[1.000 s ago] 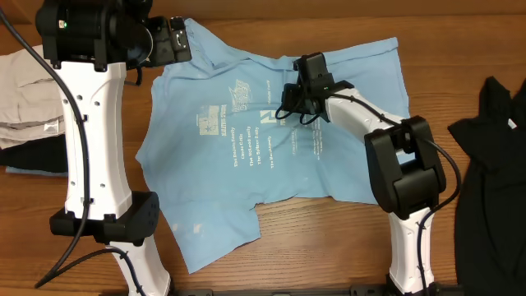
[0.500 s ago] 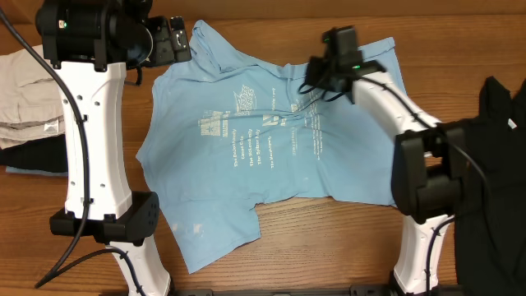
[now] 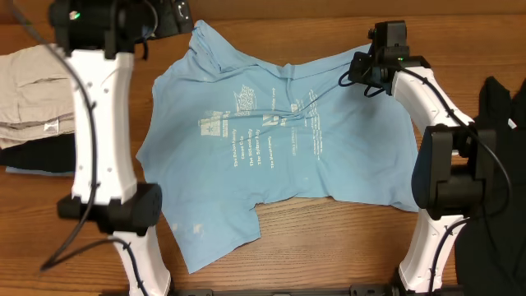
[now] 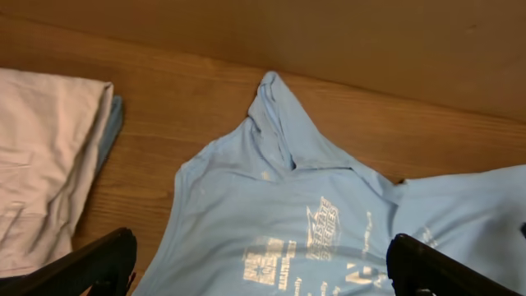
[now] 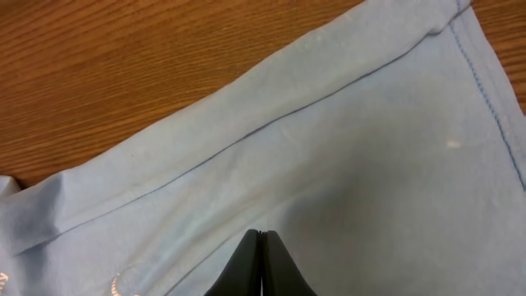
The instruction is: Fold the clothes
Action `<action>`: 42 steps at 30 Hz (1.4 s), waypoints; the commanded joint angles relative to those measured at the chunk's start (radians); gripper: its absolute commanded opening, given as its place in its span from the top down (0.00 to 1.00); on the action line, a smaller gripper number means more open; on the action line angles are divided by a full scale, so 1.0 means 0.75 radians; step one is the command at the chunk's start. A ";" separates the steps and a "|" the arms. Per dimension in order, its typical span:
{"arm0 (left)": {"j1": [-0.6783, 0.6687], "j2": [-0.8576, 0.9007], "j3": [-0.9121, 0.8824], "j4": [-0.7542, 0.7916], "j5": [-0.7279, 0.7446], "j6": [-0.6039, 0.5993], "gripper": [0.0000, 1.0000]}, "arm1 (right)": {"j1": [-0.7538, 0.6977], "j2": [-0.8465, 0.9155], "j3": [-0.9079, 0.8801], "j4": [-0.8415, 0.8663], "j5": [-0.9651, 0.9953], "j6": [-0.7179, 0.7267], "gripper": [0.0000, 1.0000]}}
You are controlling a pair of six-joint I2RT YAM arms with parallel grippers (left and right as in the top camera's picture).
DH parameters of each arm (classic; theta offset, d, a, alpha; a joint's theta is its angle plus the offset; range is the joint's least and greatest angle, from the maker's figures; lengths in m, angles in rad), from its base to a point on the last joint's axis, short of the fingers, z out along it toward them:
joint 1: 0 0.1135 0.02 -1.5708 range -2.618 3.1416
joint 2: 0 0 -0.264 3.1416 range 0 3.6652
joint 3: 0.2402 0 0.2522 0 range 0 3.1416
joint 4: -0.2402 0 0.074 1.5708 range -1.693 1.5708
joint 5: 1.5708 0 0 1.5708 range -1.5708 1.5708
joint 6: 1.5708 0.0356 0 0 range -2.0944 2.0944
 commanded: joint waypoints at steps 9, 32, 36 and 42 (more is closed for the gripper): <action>0.010 0.782 -0.012 0.192 0.072 0.112 0.75 | -0.011 0.125 0.022 0.152 0.018 -0.012 0.96; 0.199 0.943 -0.018 -0.210 -0.044 -0.040 0.96 | -0.149 0.227 0.005 -0.444 0.244 -0.005 0.96; 0.198 0.941 0.001 -0.251 -0.044 -0.037 0.96 | -0.170 0.223 0.035 -0.484 0.102 -0.019 0.96; 0.198 0.911 0.420 -0.313 0.131 -0.023 0.96 | -0.143 0.208 0.435 -0.586 -0.315 -0.348 0.96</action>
